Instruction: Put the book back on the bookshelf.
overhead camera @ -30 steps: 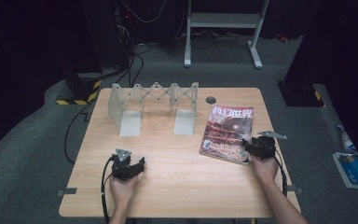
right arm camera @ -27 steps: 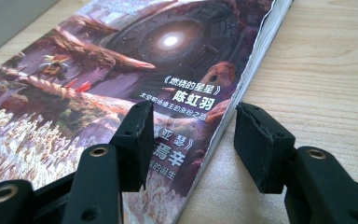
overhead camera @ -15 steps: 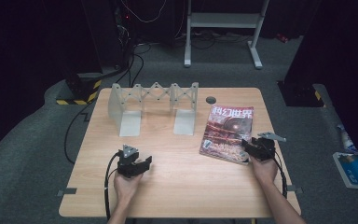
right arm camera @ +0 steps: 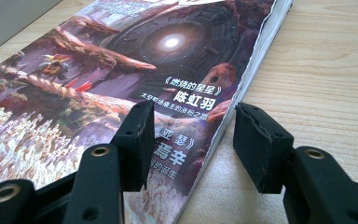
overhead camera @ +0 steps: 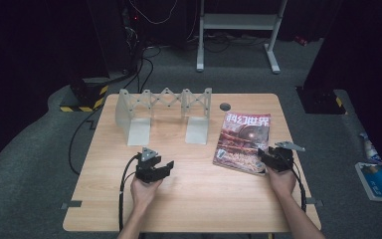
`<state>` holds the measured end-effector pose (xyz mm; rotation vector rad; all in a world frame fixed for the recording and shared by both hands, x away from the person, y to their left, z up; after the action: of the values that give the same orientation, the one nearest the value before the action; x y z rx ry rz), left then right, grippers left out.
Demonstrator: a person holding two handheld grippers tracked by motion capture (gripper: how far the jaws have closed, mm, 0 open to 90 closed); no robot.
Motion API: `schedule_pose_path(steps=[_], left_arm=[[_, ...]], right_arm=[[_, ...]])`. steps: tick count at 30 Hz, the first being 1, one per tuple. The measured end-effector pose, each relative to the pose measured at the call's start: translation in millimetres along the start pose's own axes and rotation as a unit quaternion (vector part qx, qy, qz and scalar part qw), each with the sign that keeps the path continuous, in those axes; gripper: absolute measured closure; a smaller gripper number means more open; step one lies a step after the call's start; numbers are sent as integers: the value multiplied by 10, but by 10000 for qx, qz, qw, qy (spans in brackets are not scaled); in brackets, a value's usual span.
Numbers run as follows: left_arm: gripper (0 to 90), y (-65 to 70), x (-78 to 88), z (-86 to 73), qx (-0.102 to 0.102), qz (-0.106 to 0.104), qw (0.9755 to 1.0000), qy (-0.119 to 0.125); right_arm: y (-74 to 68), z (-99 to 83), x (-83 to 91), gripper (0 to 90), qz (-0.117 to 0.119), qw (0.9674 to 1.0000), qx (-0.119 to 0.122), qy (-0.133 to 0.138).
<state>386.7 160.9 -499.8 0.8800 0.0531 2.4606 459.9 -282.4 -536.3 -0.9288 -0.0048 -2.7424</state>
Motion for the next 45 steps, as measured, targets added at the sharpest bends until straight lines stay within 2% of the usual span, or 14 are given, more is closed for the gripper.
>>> schedule_pose_path(steps=[4,5,10,12,18,21,22,30,34,41,45], left_arm=[[402,49,-33,48,-40,-85,9999,52],[402,62,-43,57,4,-111,9999,80],[409,170,-100,145,-183,-113,9997,63],[409,224,-138,189,-150,-181,9996,132],[413,316,-215,276,-226,-298,9993,31],[412,351,-244,304,-200,-357,9991,69],[411,377,-277,322,-119,-429,9989,108],[413,504,-425,413,-239,-487,9985,-9],[419,553,-484,452,-171,-568,9982,9],[417,690,-655,541,-218,-672,9975,-50],[417,745,-767,549,-128,-739,9972,-68]], right_arm=[[1,0,-1,482,8,10000,-11,1],[1,0,-1,482,8,10000,-11,1],[5,1,-2,483,21,10000,-5,4],[6,1,-1,483,22,10000,0,0],[7,1,-1,490,43,10000,-3,-8],[8,1,0,494,57,10000,4,-14],[11,3,-1,496,63,10000,11,-7],[9,1,2,497,71,10000,4,-21],[11,2,1,498,71,10000,14,-15],[10,4,1,501,77,10000,7,-19],[10,3,1,501,75,10000,7,-21]])
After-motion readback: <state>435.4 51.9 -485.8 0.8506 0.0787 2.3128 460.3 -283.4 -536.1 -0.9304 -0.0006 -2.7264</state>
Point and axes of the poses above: each handheld gripper's, and its own axes: x roughly backward along the jaws, z roughly out of its top, y roughly to its right, the point moved 1 cm from there along -x, roughly forward along the jaws, and after that the axes turned 4 degrees about -z, right-handed, at the moved point
